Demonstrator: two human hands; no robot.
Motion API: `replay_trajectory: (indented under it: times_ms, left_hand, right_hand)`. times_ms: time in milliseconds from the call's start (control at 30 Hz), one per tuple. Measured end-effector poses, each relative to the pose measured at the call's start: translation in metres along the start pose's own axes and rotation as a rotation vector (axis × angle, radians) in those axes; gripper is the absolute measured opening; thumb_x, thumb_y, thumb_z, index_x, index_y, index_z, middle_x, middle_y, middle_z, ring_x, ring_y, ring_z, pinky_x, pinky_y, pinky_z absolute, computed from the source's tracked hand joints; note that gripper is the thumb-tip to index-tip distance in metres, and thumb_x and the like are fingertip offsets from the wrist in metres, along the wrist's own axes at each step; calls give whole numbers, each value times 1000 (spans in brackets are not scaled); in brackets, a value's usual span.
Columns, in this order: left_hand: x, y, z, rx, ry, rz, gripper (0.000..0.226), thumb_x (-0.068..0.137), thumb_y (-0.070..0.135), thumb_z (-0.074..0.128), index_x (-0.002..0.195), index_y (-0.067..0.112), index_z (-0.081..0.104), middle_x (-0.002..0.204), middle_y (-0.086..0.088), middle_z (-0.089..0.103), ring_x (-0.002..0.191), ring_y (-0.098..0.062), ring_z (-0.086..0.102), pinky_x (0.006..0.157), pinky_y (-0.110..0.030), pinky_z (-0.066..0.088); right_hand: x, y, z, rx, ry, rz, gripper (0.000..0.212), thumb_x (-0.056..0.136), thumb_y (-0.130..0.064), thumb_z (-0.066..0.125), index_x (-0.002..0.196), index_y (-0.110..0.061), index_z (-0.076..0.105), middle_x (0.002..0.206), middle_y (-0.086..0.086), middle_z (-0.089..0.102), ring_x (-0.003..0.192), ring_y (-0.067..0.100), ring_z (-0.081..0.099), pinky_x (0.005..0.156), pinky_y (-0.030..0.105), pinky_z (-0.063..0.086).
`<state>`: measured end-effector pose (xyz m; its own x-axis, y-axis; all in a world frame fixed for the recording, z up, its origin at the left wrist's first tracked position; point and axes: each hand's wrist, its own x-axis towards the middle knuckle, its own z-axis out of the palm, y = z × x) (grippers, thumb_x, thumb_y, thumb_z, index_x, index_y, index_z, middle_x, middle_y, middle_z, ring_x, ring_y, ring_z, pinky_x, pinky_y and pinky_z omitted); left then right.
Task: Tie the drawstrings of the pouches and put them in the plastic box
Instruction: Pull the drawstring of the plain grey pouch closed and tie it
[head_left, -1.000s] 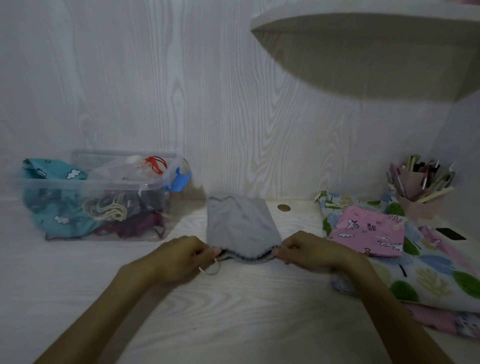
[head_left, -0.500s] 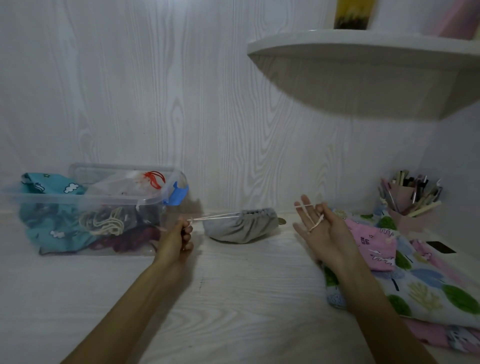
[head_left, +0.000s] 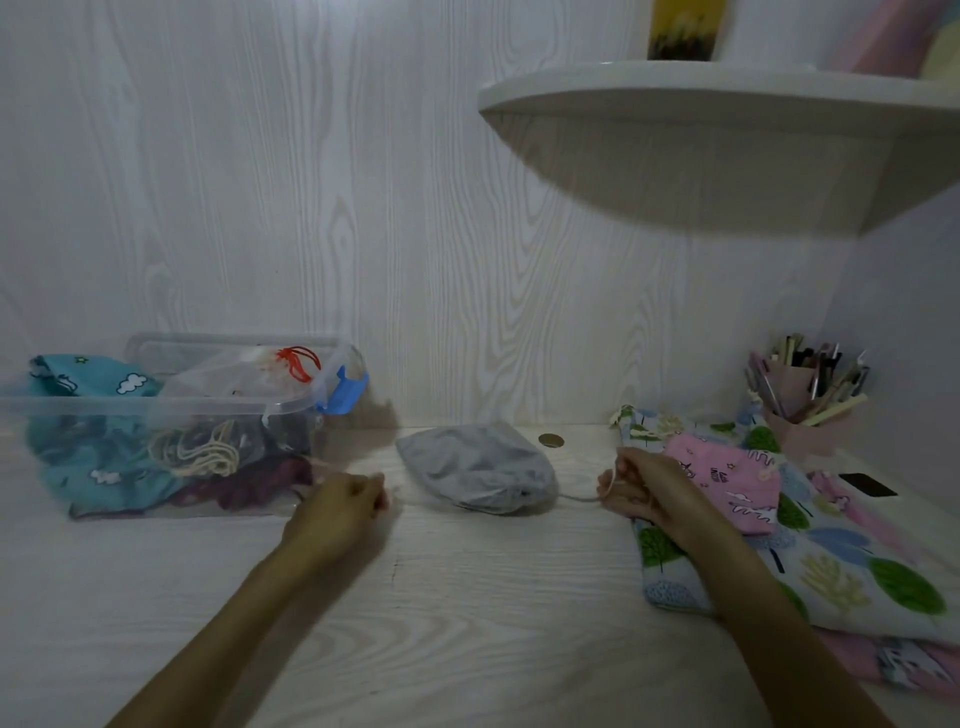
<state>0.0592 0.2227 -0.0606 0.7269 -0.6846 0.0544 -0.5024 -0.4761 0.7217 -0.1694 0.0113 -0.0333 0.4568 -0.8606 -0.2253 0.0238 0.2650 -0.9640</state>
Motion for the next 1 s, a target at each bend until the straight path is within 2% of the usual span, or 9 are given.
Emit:
replay_trajectory:
  times_ms: [133,267,400,500,567,667,800,867,1000]
  left_hand:
    - [-15,13,-6,729,45,148,26,96,29,44,118,18,52,121,-1,57,112,-23,54,85,-35,45]
    - [-25,47,9,490,106,433,35,93,49,45,113,20,51,116,4,54,107,-17,49,77,-30,40]
    - [-26,63,35,571,-132,429,51,81,55,60,113,18,47,115,2,49,106,-18,48,78,-31,40]
    - [-24,64,41,613,-32,437,26,92,33,53,111,18,60,115,-1,58,105,-22,55,79,-32,41]
    - [-21,62,35,589,35,387,21,92,27,50,105,21,66,107,-2,65,99,-23,61,78,-30,43]
    - [-13,55,16,453,31,330,21,92,31,54,91,19,71,81,2,72,80,-15,67,79,-28,51]
    - [-1,58,7,264,34,420,15,88,26,60,93,24,73,85,5,73,81,-10,67,81,-34,55]
    - [2,66,7,171,-2,487,20,89,24,59,104,25,71,97,6,72,89,-7,65,84,-33,54]
    - [5,71,4,-68,-104,508,34,89,16,59,122,20,57,109,8,64,97,-7,61,85,-29,53]
  right_hand:
    - [-4,-4,9,-1052,-12,-121,29,94,-28,53,71,-10,50,69,4,59,63,18,52,59,27,40]
    - [-23,-18,22,-1585,36,-241,61,83,-38,65,129,-7,40,133,11,44,123,28,42,96,37,40]
    - [-42,-20,46,-1575,-196,-271,68,76,-33,74,133,-15,42,138,7,34,128,26,38,102,38,39]
    - [-42,-5,55,-1521,-271,-253,19,81,-32,68,84,-16,59,88,2,57,74,13,58,62,23,45]
    - [-38,-7,48,-1369,-326,-186,18,86,-26,64,73,-14,59,67,0,60,51,6,54,45,15,39]
    - [-37,-18,40,-1180,-394,-137,17,86,-27,66,95,-14,61,78,1,65,55,4,59,47,14,44]
    - [-34,-12,56,-1242,-338,-503,68,72,-41,76,128,-26,41,108,-2,59,93,15,59,80,30,50]
    - [-34,-4,71,-1206,-438,-605,59,74,-42,75,126,-30,52,103,-9,59,94,10,56,85,31,49]
    - [-23,1,83,-1026,-337,-644,17,84,-30,67,96,-20,75,57,-20,54,53,-4,50,51,11,35]
